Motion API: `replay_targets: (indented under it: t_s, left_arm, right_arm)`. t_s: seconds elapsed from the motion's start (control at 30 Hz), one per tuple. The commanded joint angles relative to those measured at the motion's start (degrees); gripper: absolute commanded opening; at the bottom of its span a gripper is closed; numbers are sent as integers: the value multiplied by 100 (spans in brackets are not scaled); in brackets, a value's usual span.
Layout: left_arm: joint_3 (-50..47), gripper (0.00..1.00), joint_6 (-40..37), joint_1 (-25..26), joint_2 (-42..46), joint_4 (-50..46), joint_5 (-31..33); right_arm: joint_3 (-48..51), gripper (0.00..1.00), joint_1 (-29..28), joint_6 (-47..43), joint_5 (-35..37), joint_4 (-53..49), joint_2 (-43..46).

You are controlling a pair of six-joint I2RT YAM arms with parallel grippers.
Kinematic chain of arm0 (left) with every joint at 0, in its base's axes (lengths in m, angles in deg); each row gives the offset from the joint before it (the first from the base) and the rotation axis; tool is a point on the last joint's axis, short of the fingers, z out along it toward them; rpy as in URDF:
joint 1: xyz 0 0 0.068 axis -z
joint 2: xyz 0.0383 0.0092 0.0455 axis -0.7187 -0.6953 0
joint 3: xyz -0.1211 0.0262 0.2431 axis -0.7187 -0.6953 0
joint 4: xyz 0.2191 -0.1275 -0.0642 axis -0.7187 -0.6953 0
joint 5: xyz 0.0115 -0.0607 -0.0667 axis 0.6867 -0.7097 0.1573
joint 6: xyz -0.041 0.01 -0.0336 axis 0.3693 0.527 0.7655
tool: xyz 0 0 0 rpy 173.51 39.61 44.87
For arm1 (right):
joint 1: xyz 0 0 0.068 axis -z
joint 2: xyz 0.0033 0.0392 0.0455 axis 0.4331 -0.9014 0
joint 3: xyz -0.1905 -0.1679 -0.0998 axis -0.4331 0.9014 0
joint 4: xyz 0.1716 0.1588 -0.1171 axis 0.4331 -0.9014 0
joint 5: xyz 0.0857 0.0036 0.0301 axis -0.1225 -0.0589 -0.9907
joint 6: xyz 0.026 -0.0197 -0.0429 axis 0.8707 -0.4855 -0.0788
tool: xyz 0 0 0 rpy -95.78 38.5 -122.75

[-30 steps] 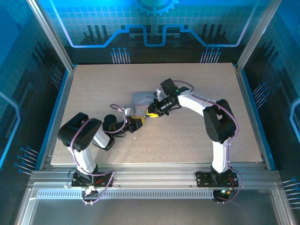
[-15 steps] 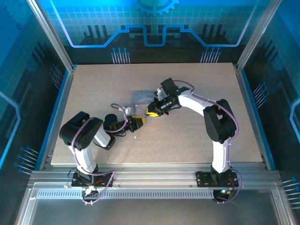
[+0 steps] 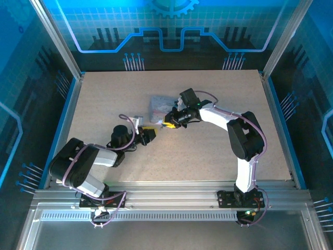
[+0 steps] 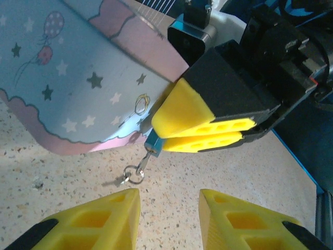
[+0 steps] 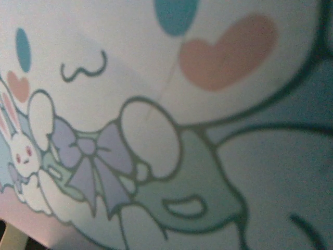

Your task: Unlock a padlock with a key

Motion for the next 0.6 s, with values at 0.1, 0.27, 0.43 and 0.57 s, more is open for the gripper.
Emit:
replay_targets:
  t_s: [0.1, 0.27, 0.43, 0.57]
  left_arm:
    - [556, 36, 240, 24, -173, -975, -154]
    - [723, 35, 797, 25, -680, -546, -319]
    - [771, 33, 1124, 20, -1039, -89, -352]
    - [748, 34, 1139, 25, -1128, 141, -313]
  right_arm:
    - [-196, 0, 11, 267, 38, 41, -70]
    - [-318, 0, 15, 290, -46, -56, -164]
    - [-394, 0, 14, 298, -83, -120, -225]
    - [-411, 0, 13, 272, -116, -148, -247]
